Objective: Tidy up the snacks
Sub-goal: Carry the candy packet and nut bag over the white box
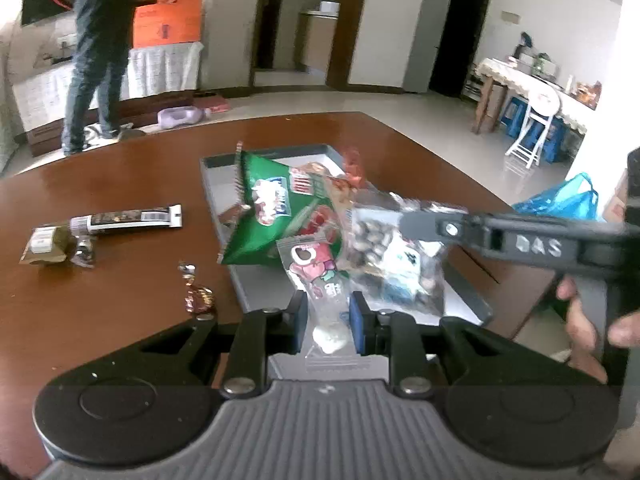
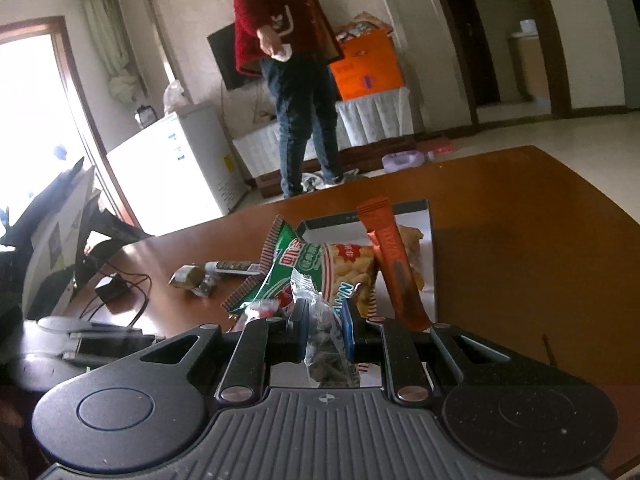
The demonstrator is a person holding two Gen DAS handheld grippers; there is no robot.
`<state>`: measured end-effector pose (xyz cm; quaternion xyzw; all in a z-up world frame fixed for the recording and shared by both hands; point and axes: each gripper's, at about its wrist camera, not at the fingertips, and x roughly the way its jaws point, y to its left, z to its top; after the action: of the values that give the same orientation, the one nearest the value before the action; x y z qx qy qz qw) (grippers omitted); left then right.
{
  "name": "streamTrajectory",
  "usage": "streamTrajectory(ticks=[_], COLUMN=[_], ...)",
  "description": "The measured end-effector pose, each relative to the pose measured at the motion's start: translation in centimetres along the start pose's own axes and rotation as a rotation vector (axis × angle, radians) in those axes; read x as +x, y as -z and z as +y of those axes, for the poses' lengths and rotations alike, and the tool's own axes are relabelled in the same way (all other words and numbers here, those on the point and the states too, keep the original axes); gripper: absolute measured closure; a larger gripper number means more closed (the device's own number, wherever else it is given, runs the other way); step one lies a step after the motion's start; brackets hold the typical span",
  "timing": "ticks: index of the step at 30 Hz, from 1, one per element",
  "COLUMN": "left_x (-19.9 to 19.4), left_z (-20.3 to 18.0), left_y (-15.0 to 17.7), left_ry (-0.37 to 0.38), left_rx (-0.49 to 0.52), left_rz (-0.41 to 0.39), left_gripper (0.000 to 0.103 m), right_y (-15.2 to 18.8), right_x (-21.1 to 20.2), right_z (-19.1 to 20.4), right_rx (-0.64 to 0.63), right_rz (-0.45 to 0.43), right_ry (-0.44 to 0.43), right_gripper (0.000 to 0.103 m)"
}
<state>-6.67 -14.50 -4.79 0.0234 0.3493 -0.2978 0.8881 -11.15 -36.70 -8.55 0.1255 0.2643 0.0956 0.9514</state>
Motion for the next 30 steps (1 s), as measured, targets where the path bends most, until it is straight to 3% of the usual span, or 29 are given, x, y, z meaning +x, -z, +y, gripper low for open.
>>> streamTrajectory(ticks=[10,30], left_x=[1.9,5.8], left_z=[0.9,2.4], left_y=[1.2,0.1], left_ry=[0.003,-0.010], left_rx=[0.020,0.009], left_rz=[0.068,-0.031], left_gripper=[0.082,0.082], right_y=[-0.1,-0.3], right_x=[1.4,4.2], right_z=[-1.7,-1.9], right_rx=[0.099,0.110], right_rz=[0.001,-0.014], right_ry=[-0.004,0.009], right_gripper=[0.084,0.084])
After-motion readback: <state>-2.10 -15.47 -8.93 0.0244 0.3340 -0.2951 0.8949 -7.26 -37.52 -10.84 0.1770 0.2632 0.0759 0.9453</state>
